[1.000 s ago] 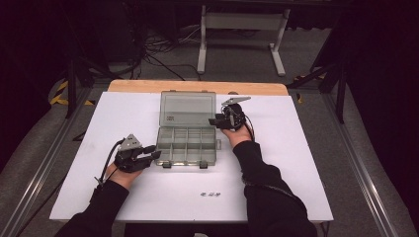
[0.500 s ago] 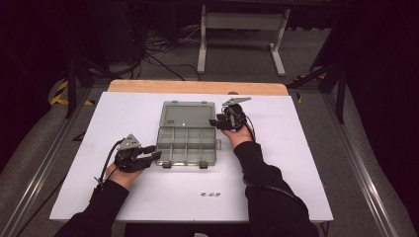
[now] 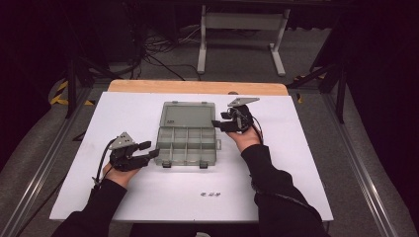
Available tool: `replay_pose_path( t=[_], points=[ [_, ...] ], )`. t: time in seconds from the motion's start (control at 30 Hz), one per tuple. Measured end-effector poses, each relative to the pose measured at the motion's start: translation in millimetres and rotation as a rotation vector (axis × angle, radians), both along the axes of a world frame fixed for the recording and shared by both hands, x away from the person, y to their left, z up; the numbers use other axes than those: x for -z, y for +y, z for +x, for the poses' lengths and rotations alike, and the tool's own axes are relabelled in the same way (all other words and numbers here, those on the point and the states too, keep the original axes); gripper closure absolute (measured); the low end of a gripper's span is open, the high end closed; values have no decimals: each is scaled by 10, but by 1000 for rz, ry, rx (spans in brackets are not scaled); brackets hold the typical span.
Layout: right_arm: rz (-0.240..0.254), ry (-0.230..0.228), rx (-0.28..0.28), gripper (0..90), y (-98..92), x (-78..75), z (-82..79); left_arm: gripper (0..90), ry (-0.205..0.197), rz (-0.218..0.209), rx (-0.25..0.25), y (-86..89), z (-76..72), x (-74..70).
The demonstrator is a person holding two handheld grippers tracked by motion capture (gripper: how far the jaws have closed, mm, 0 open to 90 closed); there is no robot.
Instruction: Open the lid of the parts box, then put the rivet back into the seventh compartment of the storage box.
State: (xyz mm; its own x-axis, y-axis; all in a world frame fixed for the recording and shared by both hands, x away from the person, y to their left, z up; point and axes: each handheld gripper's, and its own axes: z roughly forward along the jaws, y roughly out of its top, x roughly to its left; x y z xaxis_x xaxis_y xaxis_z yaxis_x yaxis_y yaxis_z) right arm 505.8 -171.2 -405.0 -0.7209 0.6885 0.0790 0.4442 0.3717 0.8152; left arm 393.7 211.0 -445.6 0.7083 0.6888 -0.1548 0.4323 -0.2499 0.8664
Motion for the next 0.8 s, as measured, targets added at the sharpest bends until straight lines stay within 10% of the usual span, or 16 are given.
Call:
replay_pose_path(
  t=[0.8],
  points=[
    [15, -102, -150, 354, -86, -426, -772, 224, -87, -40, 0, 149, -229, -115]
  ],
)
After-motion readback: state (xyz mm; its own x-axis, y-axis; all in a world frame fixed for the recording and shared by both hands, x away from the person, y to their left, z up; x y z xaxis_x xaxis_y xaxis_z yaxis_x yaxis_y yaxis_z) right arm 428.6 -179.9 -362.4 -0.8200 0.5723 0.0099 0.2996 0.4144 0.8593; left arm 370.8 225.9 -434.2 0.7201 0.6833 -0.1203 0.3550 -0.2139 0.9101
